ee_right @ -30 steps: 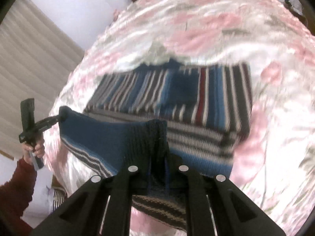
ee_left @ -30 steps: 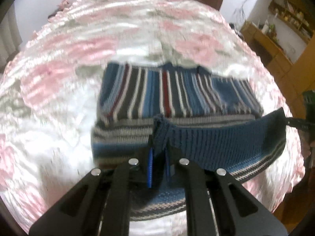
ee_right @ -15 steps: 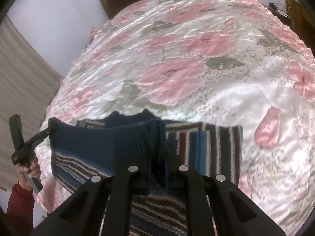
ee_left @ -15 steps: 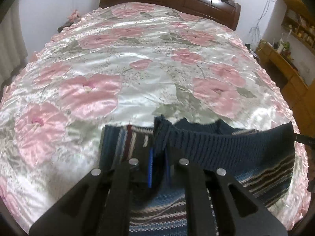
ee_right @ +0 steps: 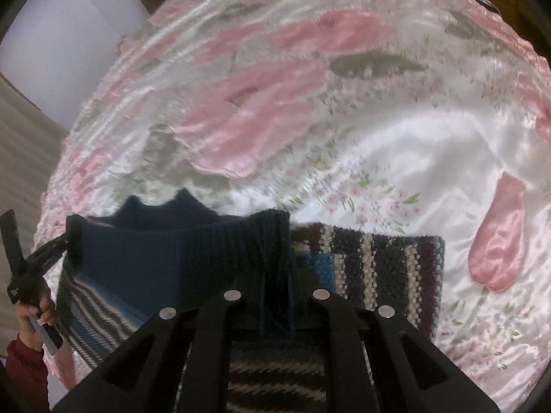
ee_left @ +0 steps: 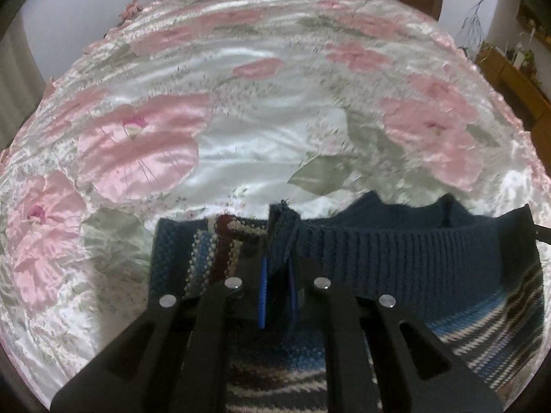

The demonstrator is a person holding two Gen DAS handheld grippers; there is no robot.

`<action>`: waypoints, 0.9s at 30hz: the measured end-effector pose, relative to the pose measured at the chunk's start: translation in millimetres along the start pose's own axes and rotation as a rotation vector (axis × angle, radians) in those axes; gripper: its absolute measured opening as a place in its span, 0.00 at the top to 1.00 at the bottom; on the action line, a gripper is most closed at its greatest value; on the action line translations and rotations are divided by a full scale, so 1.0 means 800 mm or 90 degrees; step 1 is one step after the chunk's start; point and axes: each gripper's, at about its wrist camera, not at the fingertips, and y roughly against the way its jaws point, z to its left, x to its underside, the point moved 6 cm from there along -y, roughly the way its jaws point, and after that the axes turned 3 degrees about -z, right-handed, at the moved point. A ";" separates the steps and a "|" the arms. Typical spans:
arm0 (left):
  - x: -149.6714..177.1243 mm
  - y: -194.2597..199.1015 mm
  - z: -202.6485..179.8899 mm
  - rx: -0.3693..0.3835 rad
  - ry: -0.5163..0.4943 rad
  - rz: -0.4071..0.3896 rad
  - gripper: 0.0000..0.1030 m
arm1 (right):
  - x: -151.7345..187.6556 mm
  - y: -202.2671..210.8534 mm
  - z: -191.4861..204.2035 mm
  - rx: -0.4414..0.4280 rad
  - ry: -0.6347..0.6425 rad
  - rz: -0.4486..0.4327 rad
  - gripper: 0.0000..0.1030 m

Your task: Fold small clothes

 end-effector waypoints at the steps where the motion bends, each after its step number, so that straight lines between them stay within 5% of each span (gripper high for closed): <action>1: 0.004 -0.009 -0.001 -0.008 -0.003 0.009 0.91 | 0.002 -0.005 -0.002 0.003 -0.002 0.004 0.90; 6: 0.014 -0.024 -0.002 -0.035 -0.013 0.026 0.87 | 0.008 -0.020 -0.006 0.016 -0.003 0.014 0.84; 12: 0.021 0.042 0.016 0.001 -0.015 0.011 0.61 | 0.021 0.043 -0.008 0.028 0.027 -0.009 0.66; 18: 0.095 0.111 0.055 0.003 -0.018 0.034 0.49 | 0.113 0.124 -0.017 -0.011 0.057 0.021 0.49; 22: 0.157 0.136 0.077 -0.003 -0.023 0.050 0.45 | 0.186 0.145 -0.027 -0.042 0.044 0.053 0.49; 27: 0.187 0.141 0.076 0.001 -0.030 0.056 0.42 | 0.233 0.147 -0.038 -0.056 0.034 0.068 0.49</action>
